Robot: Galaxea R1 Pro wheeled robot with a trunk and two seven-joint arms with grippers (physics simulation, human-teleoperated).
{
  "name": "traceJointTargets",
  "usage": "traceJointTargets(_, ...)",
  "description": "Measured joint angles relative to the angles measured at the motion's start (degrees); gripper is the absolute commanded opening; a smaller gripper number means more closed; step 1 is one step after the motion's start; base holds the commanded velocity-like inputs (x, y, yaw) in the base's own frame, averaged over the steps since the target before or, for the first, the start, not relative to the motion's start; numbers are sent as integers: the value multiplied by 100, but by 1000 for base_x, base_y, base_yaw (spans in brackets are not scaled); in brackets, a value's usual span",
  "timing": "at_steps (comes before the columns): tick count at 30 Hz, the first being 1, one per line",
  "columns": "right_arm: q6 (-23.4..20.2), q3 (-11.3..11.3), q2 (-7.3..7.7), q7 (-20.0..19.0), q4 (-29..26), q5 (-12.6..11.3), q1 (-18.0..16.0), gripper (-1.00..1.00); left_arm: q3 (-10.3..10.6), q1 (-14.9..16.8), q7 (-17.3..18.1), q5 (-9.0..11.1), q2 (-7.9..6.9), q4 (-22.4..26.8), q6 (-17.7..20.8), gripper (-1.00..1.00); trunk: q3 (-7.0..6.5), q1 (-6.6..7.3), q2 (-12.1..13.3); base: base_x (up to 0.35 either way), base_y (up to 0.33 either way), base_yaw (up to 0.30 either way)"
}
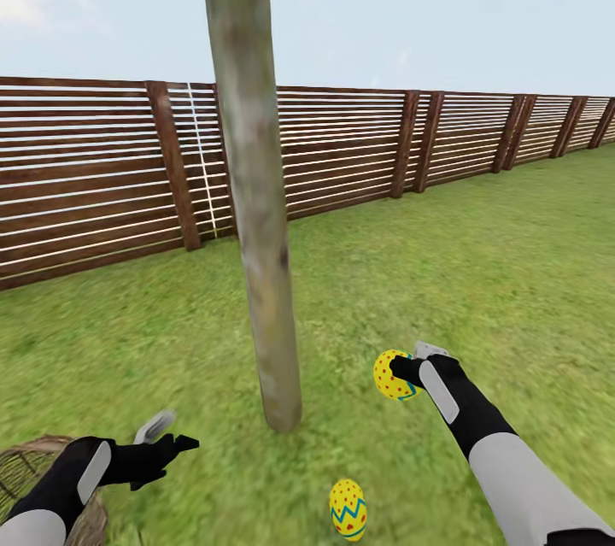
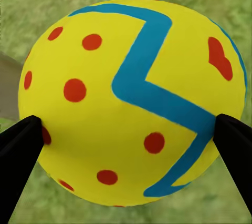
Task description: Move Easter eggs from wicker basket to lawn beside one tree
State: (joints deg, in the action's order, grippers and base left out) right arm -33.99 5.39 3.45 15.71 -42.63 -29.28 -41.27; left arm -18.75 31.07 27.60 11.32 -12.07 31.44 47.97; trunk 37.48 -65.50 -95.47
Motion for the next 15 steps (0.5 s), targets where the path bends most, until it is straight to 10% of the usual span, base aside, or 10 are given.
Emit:
traceJointTargets(7,0,0,-1,0,0,0,0,-100,-9,0,129,4,-8,0,26,100,0,-2,0,211,-25,0)
traceJointTargets(15,2,-1,-10,0,77,0,0,-100,-7,0,1088,4,-61,2,97,100,54,-69,-119,8,0,0)
